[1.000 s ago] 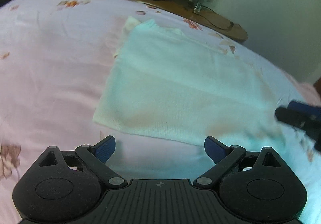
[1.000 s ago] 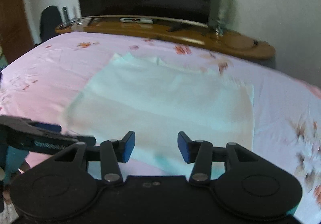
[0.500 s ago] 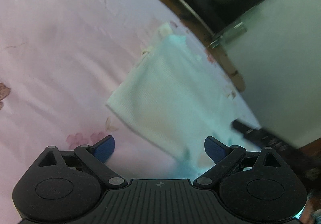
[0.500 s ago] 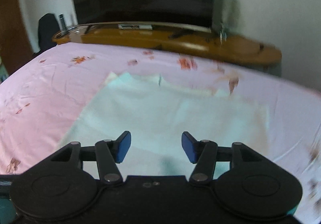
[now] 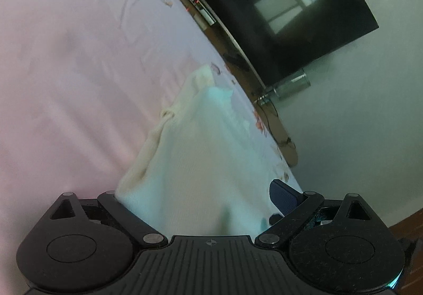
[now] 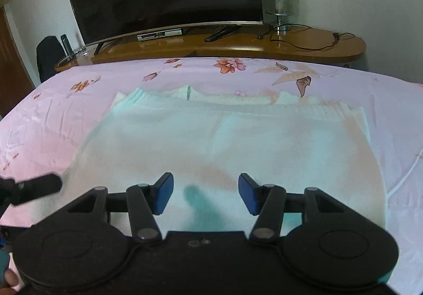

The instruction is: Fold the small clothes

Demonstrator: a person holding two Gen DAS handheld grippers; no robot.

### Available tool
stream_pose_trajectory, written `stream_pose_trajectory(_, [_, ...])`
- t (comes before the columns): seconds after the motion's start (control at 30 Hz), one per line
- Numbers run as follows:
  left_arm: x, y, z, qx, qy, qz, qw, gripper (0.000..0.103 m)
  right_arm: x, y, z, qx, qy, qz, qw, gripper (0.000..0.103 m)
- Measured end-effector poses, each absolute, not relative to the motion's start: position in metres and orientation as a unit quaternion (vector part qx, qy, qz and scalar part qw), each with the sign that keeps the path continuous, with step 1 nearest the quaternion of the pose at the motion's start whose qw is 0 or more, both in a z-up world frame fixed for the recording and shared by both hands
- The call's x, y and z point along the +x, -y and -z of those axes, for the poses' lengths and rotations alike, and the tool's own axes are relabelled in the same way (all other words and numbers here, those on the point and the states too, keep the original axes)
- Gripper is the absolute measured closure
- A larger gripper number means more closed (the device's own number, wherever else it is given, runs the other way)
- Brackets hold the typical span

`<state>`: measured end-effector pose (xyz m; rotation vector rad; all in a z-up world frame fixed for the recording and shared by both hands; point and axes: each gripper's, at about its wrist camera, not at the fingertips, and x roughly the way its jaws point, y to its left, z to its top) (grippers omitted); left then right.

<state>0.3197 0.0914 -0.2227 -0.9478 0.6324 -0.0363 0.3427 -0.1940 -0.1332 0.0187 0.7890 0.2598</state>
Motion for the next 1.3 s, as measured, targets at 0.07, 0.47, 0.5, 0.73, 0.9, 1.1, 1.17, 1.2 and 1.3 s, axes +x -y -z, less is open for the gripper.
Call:
stream_pose_trajectory(0.07, [0.333, -0.091, 0.224, -0.447, -0.291, 0.016, 0.846, 0.008, 0.348, 0.195, 0.136, 0.010, -0.381, -0.123, 0.916, 0.050])
stream_pose_trajectory(0.47, [0.359, -0.101, 0.242, -0.465, -0.292, -0.008, 0.836, 0.084, 0.368, 0.189, 0.149, -0.019, -0.376, -0.108, 0.920, 0.058])
stream_pose_trajectory(0.5, [0.359, -0.103, 0.242, -0.466, -0.292, -0.005, 0.835, 0.084, 0.367, 0.188, 0.150, -0.023, -0.373, -0.109, 0.921, 0.058])
stream_pose_trajectory(0.73, [0.364, -0.095, 0.225, -0.427, -0.299, 0.012, 0.854, 0.089, 0.366, 0.188, 0.146, -0.020, -0.370, -0.109, 0.922, 0.059])
stream_pose_trajectory(0.9, [0.333, -0.113, 0.244, -0.485, -0.302, -0.007, 0.821, 0.087, 0.362, 0.191, 0.146, -0.012, -0.374, -0.115, 0.920, 0.059])
stream_pose_trajectory(1.1, [0.284, -0.112, 0.254, -0.561, -0.298, -0.014, 0.772, 0.087, 0.357, 0.196, 0.145, -0.002, -0.377, -0.121, 0.918, 0.059])
stream_pose_trajectory(1.17, [0.274, -0.105, 0.258, -0.575, -0.290, -0.013, 0.765, 0.087, 0.353, 0.194, 0.144, -0.004, -0.377, -0.122, 0.918, 0.059])
stream_pose_trajectory(1.2, [0.276, -0.101, 0.258, -0.570, -0.285, -0.018, 0.770, 0.087, 0.352, 0.194, 0.144, -0.004, -0.377, -0.123, 0.918, 0.059])
stream_pose_trajectory(1.3, [0.300, -0.095, 0.264, -0.587, -0.269, -0.021, 0.763, 0.087, 0.349, 0.192, 0.144, -0.007, -0.375, -0.123, 0.919, 0.059])
